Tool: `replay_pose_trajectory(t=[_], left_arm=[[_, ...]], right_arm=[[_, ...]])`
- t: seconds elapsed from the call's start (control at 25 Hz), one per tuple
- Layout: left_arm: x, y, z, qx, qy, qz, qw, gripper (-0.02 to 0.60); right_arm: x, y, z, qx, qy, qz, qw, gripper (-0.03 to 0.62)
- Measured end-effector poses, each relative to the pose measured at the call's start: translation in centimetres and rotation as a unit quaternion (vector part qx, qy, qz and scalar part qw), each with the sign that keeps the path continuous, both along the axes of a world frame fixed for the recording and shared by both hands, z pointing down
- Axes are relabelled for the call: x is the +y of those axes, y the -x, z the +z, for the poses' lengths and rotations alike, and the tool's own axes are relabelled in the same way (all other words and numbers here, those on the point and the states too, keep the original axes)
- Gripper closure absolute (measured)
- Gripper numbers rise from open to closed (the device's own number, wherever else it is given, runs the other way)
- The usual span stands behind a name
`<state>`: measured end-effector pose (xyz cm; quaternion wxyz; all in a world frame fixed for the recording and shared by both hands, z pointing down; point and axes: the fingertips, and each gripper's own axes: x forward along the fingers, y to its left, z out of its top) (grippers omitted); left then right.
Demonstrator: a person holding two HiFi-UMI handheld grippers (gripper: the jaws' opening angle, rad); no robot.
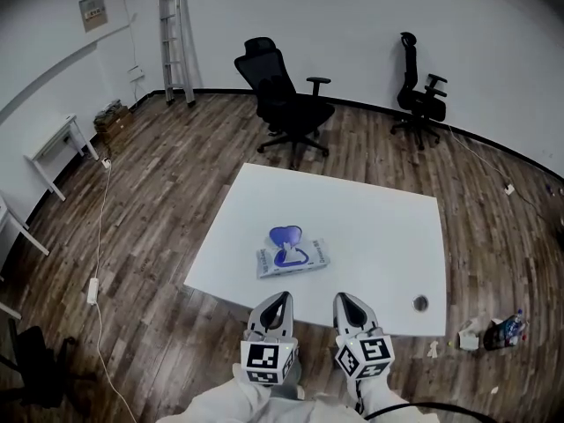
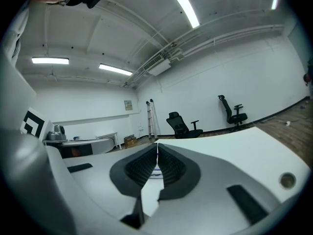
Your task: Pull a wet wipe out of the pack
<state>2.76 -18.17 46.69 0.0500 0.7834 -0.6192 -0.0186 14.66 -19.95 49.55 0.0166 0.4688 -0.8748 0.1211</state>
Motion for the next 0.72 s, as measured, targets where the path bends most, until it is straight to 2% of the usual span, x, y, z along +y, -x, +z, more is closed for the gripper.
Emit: replay_pose_trajectory(t=[0.36, 0.72], left_arm=[[-6.7, 1.6, 0.5, 0.013, 0.014, -0.011, 0.9998, 0.584], [-13.5, 3.9, 0.4, 0.012, 0.01, -0.016, 0.9997, 0.584]], right_arm=[[-6.7, 2.2, 0.6, 0.015, 0.009, -0.022, 1.0, 0.585], [-13.6, 4.6, 0.1, 0.019, 0.008, -0.032, 0.999, 0.585]])
